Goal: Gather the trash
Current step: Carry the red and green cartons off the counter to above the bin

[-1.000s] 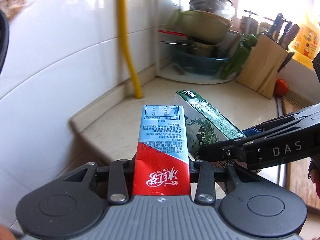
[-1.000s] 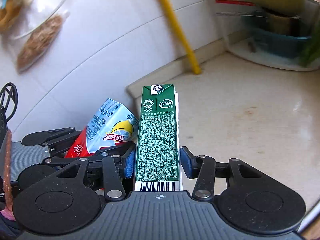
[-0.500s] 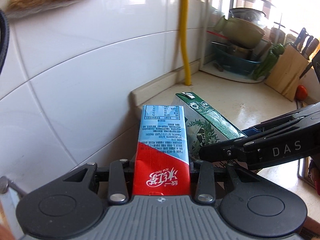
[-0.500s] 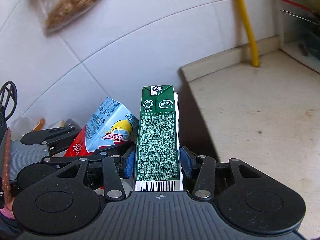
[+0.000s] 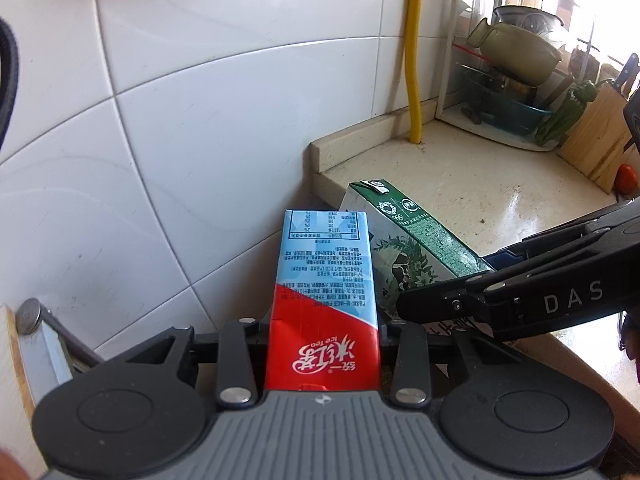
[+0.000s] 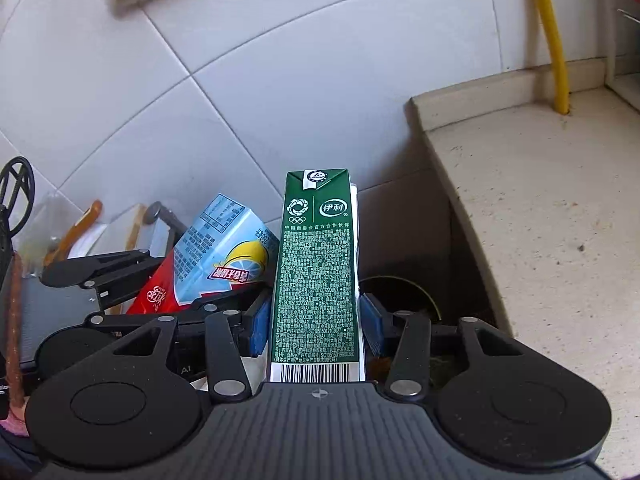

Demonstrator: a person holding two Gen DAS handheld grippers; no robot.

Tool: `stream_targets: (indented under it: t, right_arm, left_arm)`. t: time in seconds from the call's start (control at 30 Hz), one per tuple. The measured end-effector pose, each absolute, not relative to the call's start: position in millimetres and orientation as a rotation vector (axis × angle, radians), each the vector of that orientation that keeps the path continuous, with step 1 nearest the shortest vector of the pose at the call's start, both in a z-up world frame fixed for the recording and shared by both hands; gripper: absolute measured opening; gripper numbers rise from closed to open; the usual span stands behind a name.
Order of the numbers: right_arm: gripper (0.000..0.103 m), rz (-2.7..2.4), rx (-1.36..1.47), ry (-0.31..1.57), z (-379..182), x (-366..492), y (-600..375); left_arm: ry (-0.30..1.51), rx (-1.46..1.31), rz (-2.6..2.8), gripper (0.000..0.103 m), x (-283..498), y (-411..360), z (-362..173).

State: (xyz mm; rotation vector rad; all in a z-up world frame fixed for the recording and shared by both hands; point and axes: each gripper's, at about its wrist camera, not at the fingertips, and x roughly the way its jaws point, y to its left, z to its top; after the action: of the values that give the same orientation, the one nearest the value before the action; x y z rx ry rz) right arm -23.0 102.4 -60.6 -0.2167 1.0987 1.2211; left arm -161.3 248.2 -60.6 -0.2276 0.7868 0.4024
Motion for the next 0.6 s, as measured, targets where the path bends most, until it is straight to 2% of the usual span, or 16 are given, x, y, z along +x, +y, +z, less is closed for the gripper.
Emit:
stream_targets:
  t: [0.6]
  right_arm:
    - [0.054, 1.248, -0.233, 1.131, -68.3, -35.6, 105.3]
  left_arm:
    - [0.816, -0.262, 0.419, 0.036, -177.6, 250.8, -70.4]
